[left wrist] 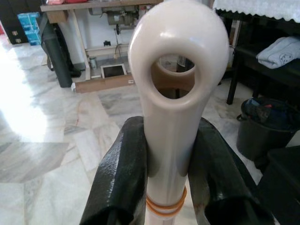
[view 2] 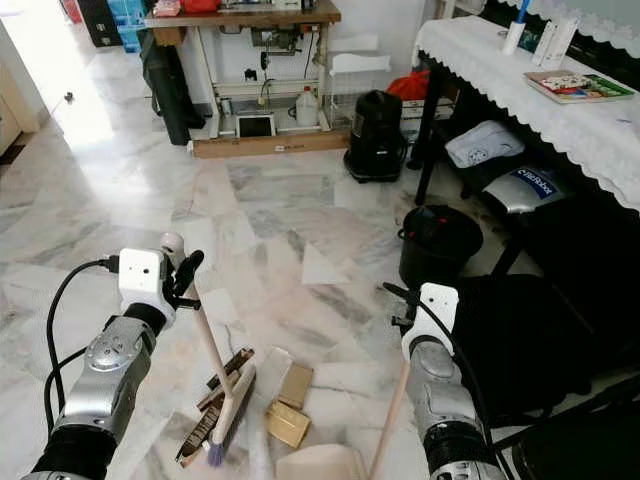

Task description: Sweep floor

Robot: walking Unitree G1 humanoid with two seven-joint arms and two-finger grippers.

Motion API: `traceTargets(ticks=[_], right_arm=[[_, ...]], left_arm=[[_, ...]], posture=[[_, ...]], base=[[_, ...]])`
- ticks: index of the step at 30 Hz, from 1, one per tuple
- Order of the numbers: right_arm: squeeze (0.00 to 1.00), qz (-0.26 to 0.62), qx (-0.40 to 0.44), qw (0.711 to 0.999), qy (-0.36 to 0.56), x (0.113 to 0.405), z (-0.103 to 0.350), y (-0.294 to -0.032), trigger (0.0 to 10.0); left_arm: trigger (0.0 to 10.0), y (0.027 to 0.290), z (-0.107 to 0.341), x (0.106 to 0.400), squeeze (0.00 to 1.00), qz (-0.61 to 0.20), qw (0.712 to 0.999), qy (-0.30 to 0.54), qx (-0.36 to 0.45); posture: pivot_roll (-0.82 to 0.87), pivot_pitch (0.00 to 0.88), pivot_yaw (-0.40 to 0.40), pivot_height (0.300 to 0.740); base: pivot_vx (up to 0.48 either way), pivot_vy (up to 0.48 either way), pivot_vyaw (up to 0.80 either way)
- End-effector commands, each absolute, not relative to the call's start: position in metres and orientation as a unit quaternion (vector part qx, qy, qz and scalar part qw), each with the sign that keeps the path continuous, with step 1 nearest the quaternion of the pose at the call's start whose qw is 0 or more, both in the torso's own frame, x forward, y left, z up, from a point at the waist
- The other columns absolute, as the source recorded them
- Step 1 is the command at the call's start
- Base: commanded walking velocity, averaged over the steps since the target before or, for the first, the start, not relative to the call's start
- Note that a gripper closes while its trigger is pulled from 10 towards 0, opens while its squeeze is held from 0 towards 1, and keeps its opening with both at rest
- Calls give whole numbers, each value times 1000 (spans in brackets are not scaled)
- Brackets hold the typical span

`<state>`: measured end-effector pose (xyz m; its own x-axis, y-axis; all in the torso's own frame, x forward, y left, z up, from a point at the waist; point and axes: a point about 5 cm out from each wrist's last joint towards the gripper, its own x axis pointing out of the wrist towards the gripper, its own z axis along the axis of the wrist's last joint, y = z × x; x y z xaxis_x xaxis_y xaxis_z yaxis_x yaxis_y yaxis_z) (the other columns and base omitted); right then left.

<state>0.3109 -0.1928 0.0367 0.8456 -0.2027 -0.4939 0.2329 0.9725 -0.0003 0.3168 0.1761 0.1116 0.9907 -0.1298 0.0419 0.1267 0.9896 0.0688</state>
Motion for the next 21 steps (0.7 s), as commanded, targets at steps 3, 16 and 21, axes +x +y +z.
traceTargets(ticks=[3, 16, 21], right_arm=[[0, -108, 19, 947, 302, 305, 28, -194, 10000], [0, -136, 40, 969, 201, 316, 53, -199, 10000], [0, -138, 26, 980, 139, 318, 66, -196, 10000]], left_arm=[[10000, 173, 124, 323, 0, -77, 995, -45, 38], [10000, 172, 123, 322, 0, -78, 995, -46, 39], [10000, 172, 124, 322, 0, -74, 995, -49, 40]], posture=[[-25, 0, 0, 740], [-30, 0, -1, 740], [-29, 0, 1, 740]], base=[[0, 0, 0], [0, 0, 0], [0, 0, 0]])
